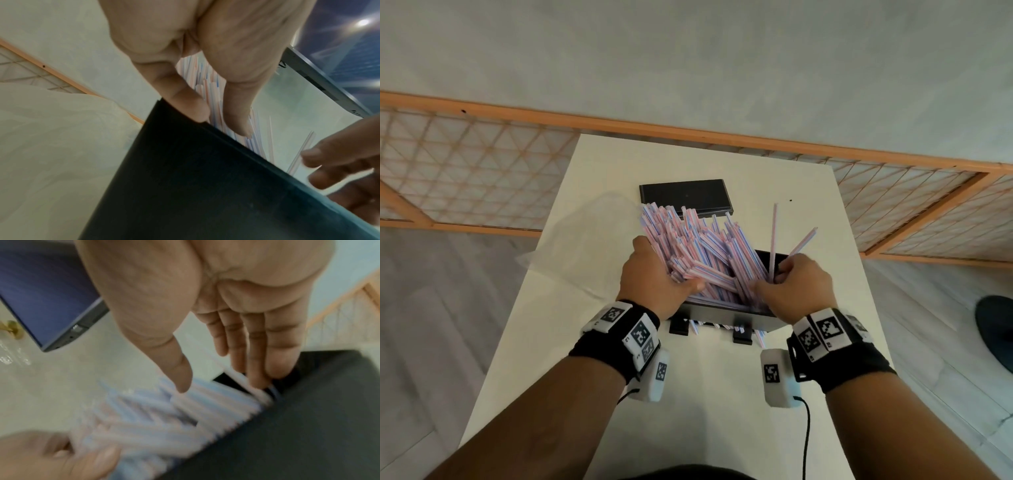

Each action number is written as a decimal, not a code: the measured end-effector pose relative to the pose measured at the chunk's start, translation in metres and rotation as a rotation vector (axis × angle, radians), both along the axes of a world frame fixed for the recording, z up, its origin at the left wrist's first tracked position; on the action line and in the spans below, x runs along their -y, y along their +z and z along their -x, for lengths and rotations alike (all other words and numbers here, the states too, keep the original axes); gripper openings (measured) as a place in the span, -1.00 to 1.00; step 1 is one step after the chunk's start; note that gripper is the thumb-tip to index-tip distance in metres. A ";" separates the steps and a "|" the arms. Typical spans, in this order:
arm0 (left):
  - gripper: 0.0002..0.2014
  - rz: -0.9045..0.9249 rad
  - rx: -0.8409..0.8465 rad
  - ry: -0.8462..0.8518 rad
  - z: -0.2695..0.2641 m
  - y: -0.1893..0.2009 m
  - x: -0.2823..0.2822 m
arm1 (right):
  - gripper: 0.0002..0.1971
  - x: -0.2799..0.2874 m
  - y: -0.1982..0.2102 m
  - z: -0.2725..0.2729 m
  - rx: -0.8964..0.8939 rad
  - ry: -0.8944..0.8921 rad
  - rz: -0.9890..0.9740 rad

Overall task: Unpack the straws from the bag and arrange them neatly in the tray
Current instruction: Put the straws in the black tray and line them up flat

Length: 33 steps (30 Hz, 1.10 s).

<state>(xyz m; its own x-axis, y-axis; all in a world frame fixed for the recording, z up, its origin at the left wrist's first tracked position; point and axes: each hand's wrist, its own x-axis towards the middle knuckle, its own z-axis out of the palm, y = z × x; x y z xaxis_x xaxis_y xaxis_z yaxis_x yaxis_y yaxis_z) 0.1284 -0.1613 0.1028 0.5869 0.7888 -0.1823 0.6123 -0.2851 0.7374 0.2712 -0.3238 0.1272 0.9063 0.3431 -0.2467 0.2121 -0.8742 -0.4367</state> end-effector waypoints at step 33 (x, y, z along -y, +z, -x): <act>-0.16 -0.013 -0.023 -0.053 0.002 -0.011 -0.003 | -0.14 -0.022 -0.012 -0.011 -0.045 0.139 0.250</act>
